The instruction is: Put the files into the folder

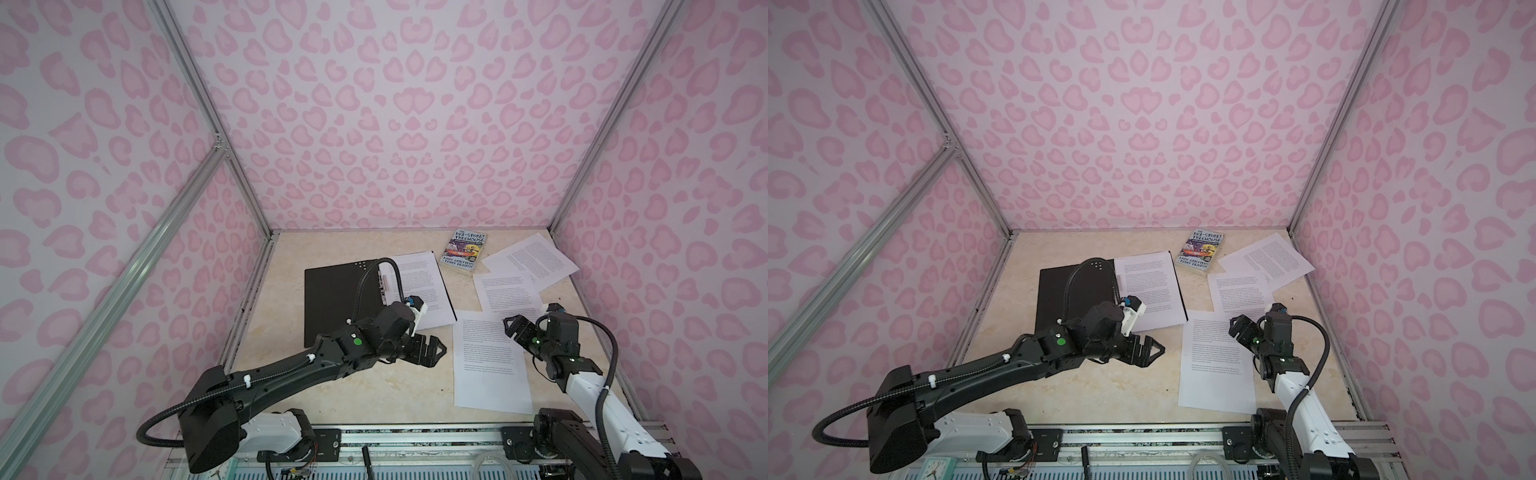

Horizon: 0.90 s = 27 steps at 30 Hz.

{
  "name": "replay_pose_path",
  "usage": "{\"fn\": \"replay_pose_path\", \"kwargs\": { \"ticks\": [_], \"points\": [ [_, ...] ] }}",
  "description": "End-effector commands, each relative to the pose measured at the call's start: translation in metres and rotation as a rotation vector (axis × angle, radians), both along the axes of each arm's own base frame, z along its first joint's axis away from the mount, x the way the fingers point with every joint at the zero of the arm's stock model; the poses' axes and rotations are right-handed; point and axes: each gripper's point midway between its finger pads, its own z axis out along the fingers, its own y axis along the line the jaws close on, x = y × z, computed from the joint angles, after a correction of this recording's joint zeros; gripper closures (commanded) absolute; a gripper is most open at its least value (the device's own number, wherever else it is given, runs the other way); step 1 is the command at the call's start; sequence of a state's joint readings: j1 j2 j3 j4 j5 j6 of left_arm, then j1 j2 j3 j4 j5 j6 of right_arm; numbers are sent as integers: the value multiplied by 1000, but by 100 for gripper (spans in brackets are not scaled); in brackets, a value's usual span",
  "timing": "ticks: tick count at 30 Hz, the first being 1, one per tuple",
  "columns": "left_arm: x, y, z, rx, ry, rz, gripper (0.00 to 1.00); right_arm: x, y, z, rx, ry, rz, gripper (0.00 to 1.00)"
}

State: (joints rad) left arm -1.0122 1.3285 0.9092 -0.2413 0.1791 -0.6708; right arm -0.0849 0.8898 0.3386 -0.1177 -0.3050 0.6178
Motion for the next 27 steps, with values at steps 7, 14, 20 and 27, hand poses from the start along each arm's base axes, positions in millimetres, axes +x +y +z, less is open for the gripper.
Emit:
{"fn": "replay_pose_path", "kwargs": {
  "ticks": [7, 14, 20, 27],
  "points": [
    [-23, -60, -60, 10, 178, -24, 5, -9, -11, 1, -38, -51, -71, 8],
    [-36, -80, -96, 25, 272, -64, 8, -8, -4, -8, -2, -29, -53, 8],
    [-35, -81, -115, 46, 299, -23, 8, -8, 0, -24, 23, 33, -55, 9],
    [-34, -87, -134, 53, 354, 12, 11, -9, 0, -43, 40, 125, -89, 9]
  ]
}}
